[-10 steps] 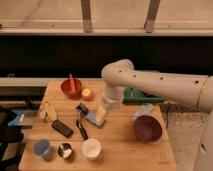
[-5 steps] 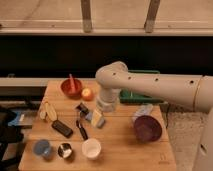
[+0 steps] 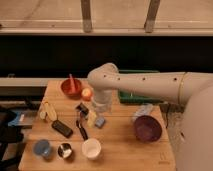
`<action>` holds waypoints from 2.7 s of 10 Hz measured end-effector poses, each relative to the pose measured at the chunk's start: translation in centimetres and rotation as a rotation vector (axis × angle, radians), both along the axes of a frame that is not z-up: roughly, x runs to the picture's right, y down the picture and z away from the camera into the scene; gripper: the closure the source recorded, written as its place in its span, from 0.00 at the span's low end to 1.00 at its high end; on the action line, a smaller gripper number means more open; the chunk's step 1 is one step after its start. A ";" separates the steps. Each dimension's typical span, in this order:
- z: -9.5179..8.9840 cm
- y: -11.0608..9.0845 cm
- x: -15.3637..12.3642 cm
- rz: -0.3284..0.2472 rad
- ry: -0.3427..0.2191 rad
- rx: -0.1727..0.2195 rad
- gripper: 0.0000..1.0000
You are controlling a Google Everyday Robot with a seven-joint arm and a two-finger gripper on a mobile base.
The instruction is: Place sponge in tray
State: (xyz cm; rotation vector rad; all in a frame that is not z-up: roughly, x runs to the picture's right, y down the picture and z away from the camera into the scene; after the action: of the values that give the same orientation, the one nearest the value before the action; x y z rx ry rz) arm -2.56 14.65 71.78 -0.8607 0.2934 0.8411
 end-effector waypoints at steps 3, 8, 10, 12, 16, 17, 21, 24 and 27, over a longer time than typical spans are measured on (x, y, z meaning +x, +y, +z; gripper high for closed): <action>3.4 -0.3 -2.7 -0.014 -0.017 -0.017 0.22; 7.3 1.7 -4.8 -0.080 0.018 -0.075 0.22; 8.0 2.0 -5.5 -0.102 0.045 -0.080 0.22; 8.6 1.4 -4.4 -0.111 0.098 -0.063 0.22; 9.9 0.6 -2.5 -0.121 0.177 -0.049 0.22; 10.2 0.9 -2.6 -0.123 0.180 -0.054 0.22; 12.5 2.2 -2.3 -0.098 0.180 -0.094 0.22; 13.4 3.3 -2.8 -0.102 0.170 -0.120 0.27; 13.6 3.7 -3.2 -0.110 0.159 -0.122 0.56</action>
State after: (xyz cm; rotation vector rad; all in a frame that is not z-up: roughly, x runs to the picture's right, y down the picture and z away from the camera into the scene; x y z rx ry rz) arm -5.71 18.38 85.40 -0.8844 0.5313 0.7958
